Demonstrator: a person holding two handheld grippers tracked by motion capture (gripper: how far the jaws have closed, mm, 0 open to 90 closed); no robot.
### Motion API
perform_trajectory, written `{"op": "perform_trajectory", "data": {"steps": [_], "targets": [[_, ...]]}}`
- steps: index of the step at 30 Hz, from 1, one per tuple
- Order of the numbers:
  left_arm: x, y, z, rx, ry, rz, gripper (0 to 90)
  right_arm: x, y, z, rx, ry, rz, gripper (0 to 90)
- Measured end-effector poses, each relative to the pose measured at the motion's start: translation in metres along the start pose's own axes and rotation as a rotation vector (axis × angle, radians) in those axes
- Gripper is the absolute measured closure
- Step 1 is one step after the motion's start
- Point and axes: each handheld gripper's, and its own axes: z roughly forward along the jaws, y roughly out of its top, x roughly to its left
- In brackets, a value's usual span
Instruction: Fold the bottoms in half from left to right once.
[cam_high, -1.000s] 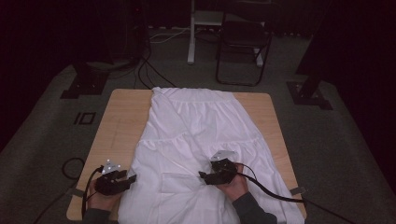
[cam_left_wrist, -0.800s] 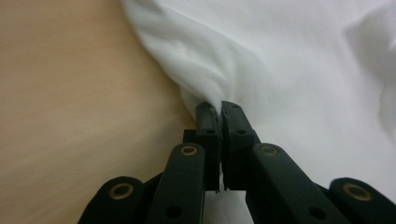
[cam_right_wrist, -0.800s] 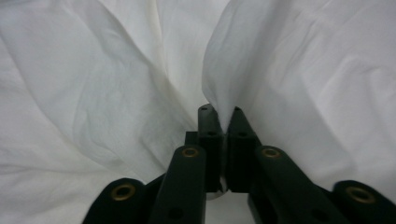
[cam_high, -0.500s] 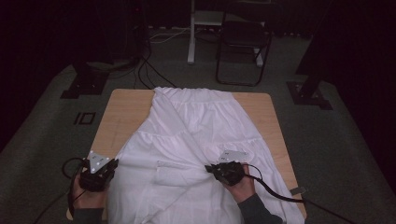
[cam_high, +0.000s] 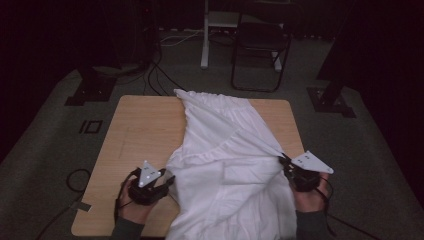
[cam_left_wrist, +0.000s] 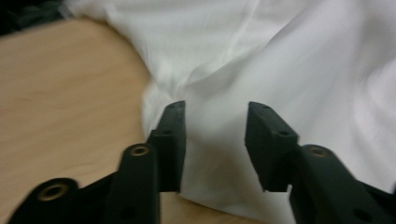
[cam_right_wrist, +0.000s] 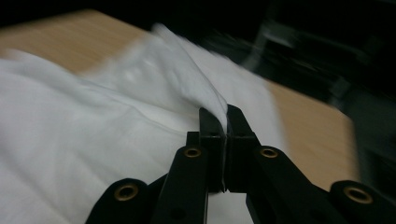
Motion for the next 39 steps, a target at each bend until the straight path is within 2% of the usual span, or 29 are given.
{"op": "perform_trajectory", "data": {"steps": [1, 2, 3, 4, 5, 7, 8, 9, 11, 12, 13, 14, 16, 18, 19, 20, 21, 25, 29, 32, 34, 35, 37, 38, 39], "targets": [[-0.010, -0.006, 0.018, 0.032, -0.040, 0.016, 53.1, -0.011, -0.012, 0.005, 0.045, -0.011, 0.026, 85.8], [-0.010, -0.006, 0.018, 0.032, -0.040, 0.016, 51.8, -0.011, -0.012, 0.005, 0.045, -0.011, 0.026, 85.8], [-0.017, -0.010, 0.029, 0.053, -0.059, 0.023, 51.8, -0.021, -0.025, 0.012, 0.093, -0.019, 0.045, 85.2], [-0.026, -0.013, 0.043, 0.085, -0.086, 0.038, 48.7, -0.034, -0.055, 0.029, 0.191, -0.022, 0.077, 85.0], [-0.030, -0.015, 0.052, 0.101, -0.096, 0.055, 47.7, -0.037, -0.064, 0.034, 0.218, -0.009, 0.089, 84.9], [-0.036, -0.018, 0.071, 0.149, -0.058, 0.097, 47.7, -0.045, -0.085, 0.046, 0.276, 0.010, 0.120, 84.5], [-0.036, -0.018, 0.071, 0.149, -0.058, 0.097, 48.2, -0.047, -0.093, 0.052, 0.297, 0.019, 0.137, 84.3], [-0.038, -0.022, 0.087, 0.211, -0.025, 0.117, 51.1, -0.048, -0.099, 0.056, 0.313, 0.025, 0.141, 83.9], [-0.038, -0.027, 0.099, 0.251, -0.003, 0.122, 56.4, -0.047, -0.109, 0.063, 0.345, 0.034, 0.149, 83.3], [-0.036, -0.028, 0.102, 0.237, -0.005, 0.111, 58.2, -0.046, -0.111, 0.066, 0.356, 0.038, 0.144, 83.3], [-0.033, -0.028, 0.103, 0.236, -0.010, 0.093, 59.9, -0.044, -0.112, 0.068, 0.352, 0.040, 0.138, 83.5], [-0.033, -0.028, 0.103, 0.236, -0.010, 0.093, 60.7, -0.044, -0.112, 0.068, 0.352, 0.040, 0.138, 83.5], [-0.027, -0.024, 0.107, 0.242, 0.046, 0.115, 63.1, -0.043, -0.107, 0.077, 0.355, 0.056, 0.135, 83.5], [-0.019, -0.020, 0.114, 0.241, 0.073, 0.103, 66.9, -0.043, -0.103, 0.086, 0.348, 0.077, 0.148, 83.5], [-0.015, -0.018, 0.118, 0.242, 0.100, 0.106, 70.0, -0.042, -0.101, 0.091, 0.343, 0.083, 0.153, 83.5], [-0.015, -0.018, 0.118, 0.242, 0.100, 0.106, 73.3, -0.042, -0.101, 0.091, 0.343, 0.083, 0.153, 83.5], [-0.007, -0.014, 0.126, 0.241, 0.161, 0.126, 73.3, -0.041, -0.098, 0.097, 0.340, 0.088, 0.151, 83.6], [0.016, -0.003, 0.145, 0.271, 0.283, 0.153, 82.2, -0.034, -0.081, 0.127, 0.339, 0.103, 0.116, 83.0], [0.044, 0.009, 0.163, 0.296, 0.355, 0.133, 83.9, -0.037, -0.070, 0.151, 0.333, 0.095, 0.117, 81.2], [0.061, 0.016, 0.172, 0.287, 0.363, 0.080, 81.8, -0.042, -0.065, 0.163, 0.328, 0.081, 0.127, 79.2], [0.070, 0.018, 0.173, 0.263, 0.320, 0.050, 76.0, -0.046, -0.062, 0.169, 0.335, 0.072, 0.150, 76.6], [0.074, 0.017, 0.170, 0.251, 0.288, 0.036, 71.5, -0.046, -0.061, 0.170, 0.343, 0.061, 0.153, 73.0], [0.077, 0.014, 0.159, 0.213, 0.262, 0.000, 62.2, -0.044, -0.057, 0.170, 0.366, 0.032, 0.139, 59.5], [0.078, 0.012, 0.149, 0.187, 0.255, -0.009, 60.7, -0.042, -0.055, 0.167, 0.354, 0.021, 0.137, 55.2], [0.079, 0.011, 0.141, 0.166, 0.247, -0.015, 59.7, -0.039, -0.050, 0.161, 0.314, 0.019, 0.142, 51.3]]}}
